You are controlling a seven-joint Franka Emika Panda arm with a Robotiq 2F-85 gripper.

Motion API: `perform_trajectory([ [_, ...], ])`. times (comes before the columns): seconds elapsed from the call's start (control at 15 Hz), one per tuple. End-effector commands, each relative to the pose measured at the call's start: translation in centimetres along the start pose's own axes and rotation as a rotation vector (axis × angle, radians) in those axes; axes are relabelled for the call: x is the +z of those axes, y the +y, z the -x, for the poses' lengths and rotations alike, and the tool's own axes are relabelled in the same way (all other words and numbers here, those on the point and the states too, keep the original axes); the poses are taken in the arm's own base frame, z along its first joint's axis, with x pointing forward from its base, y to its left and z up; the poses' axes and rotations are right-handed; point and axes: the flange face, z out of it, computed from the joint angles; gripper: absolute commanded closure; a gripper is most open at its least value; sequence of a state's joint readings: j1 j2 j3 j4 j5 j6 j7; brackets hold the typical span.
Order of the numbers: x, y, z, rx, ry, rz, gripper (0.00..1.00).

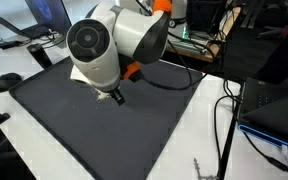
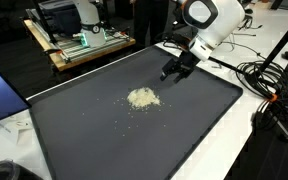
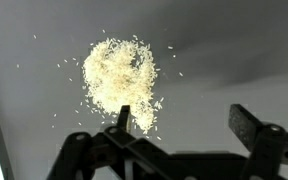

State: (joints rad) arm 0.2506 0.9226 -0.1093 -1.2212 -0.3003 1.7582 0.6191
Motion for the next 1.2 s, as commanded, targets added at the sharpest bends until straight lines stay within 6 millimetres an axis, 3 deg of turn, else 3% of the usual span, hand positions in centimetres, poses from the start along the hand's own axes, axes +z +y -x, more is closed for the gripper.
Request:
perform_trajectory([
  [0.0, 0.7, 2.4, 1.4, 0.001, 0.017, -0.076, 0.0],
  [0.27, 2.7, 6.1, 2.2, -0.078, 0.046, -0.141, 0.0],
  [0.87, 10.1, 17.4, 3.6, -0.249, 0.155, -0.408, 0.0],
  [1.13, 12.9, 20.1, 4.3, -0.283, 0.24, -0.484, 0.0],
])
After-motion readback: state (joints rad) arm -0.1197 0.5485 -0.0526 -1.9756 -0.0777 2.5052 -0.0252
